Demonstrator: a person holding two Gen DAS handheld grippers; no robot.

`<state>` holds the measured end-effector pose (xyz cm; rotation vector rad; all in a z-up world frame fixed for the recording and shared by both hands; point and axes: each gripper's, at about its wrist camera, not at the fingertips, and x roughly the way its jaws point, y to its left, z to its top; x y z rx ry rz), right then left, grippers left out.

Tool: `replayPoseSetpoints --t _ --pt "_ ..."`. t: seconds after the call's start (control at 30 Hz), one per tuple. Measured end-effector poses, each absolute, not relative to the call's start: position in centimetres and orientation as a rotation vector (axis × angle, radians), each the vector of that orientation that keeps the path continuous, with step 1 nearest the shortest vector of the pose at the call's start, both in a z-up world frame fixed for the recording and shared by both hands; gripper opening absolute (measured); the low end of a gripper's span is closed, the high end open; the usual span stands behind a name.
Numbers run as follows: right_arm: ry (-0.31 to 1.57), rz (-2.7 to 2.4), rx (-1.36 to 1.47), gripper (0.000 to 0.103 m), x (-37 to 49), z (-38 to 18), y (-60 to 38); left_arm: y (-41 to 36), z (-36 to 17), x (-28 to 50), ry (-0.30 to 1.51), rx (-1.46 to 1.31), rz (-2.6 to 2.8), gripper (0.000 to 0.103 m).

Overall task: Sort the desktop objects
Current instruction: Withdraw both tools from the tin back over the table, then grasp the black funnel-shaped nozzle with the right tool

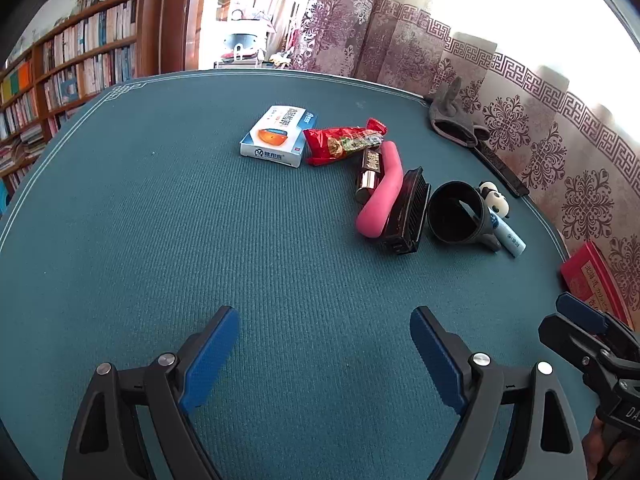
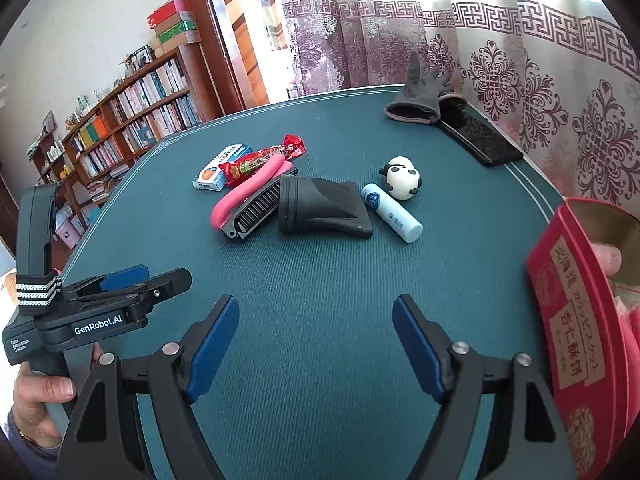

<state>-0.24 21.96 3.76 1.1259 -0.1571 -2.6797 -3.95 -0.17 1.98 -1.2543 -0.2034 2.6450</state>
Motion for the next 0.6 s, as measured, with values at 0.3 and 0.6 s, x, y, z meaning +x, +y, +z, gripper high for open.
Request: replayPoseSetpoints --t 0.3,0.6 --pt "0.063 -2.675 1.161 0.082 -3.7 2.6 19.9 -0.4 1.9 -3.8 -0.215 -1.231 2.641 0.103" --pt "0.340 -2.730 1.212 0.083 -7.0 1.4 19.1 -0.7 1.8 -3.9 -0.238 -1.226 2.624 0.103"
